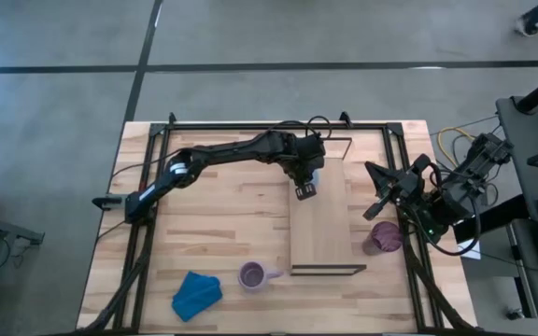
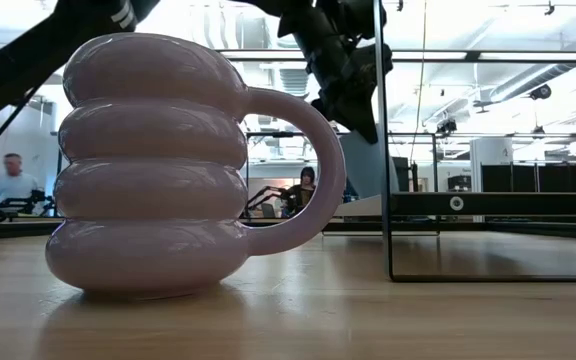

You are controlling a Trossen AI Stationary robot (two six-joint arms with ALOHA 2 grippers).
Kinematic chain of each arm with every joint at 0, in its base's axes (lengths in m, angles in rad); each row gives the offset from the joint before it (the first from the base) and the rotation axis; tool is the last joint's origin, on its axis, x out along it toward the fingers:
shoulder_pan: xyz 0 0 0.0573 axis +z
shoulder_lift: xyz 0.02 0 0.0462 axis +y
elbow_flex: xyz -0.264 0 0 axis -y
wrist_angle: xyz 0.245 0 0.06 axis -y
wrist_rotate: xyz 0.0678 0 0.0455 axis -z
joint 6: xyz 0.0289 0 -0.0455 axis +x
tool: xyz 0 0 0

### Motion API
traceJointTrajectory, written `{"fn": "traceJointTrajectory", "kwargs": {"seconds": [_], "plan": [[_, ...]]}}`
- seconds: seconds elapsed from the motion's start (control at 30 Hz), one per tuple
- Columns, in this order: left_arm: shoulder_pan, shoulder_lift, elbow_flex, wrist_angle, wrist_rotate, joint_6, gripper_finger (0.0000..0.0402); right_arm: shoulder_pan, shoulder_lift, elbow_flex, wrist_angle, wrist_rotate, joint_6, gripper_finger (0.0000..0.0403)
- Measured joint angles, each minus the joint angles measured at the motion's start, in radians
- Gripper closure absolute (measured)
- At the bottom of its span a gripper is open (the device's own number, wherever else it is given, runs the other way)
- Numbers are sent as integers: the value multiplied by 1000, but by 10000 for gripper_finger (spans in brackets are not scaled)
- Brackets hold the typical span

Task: Stack small to large cups/mugs on shelf
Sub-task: Put the blue cup on the shelf, then put the purple mug on the shelf

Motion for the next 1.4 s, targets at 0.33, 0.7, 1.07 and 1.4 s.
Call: {"fn": "traceJointTrajectory", "kwargs": {"seconds": [0.33,0.7,1.07,1.4], "plan": [[2,-1,-64,78,0,19,350,0,0,0,0,0,0,394],[2,-2,-45,147,0,19,326,0,0,0,0,0,0,394],[2,-5,-37,155,0,18,326,0,0,0,1,0,-10,394],[0,-65,-37,152,1,12,326,0,0,0,1,0,-67,394]]}}
